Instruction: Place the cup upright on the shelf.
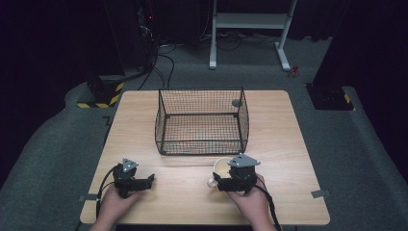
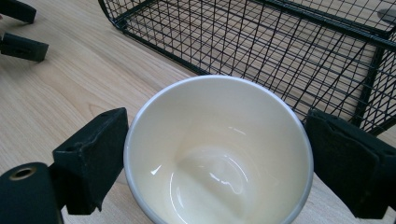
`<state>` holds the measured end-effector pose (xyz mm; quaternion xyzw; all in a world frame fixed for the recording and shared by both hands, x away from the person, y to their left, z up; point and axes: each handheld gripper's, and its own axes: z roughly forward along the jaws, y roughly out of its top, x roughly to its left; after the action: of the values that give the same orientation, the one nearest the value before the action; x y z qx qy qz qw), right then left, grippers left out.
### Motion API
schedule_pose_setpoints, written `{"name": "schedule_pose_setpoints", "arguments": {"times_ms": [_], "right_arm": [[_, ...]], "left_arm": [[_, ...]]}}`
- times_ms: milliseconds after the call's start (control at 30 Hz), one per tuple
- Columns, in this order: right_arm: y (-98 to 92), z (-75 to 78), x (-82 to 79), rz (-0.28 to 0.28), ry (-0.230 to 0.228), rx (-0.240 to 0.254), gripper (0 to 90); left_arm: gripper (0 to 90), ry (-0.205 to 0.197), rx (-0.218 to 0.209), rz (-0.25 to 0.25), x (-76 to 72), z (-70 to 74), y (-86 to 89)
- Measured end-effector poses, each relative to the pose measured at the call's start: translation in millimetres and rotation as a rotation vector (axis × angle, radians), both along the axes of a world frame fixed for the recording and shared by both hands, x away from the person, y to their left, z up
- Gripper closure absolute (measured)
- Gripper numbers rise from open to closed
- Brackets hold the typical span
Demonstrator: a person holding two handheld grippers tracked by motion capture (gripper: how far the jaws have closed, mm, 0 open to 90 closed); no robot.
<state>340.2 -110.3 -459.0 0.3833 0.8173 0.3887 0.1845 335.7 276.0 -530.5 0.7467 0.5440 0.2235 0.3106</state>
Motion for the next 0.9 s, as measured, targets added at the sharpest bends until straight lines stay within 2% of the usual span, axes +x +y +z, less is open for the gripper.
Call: {"name": "schedule_pose_setpoints", "arguments": {"times_ms": [533,767,900], "right_arm": [[-0.9,-4.0,2.0,0.011,0.0,0.008,8.5],[-2.6,-4.7,5.1,0.008,0.044,0.036,8.1],[-2.6,-4.7,5.3,0.007,0.047,0.036,8.1]], "left_arm": [[0.9,0.0,0.0,0.0,0.0,0.0,0.0],[0.8,0.0,0.0,0.0,0.0,0.0,0.0],[0.9,0.0,0.0,0.0,0.0,0.0,0.0]]}}
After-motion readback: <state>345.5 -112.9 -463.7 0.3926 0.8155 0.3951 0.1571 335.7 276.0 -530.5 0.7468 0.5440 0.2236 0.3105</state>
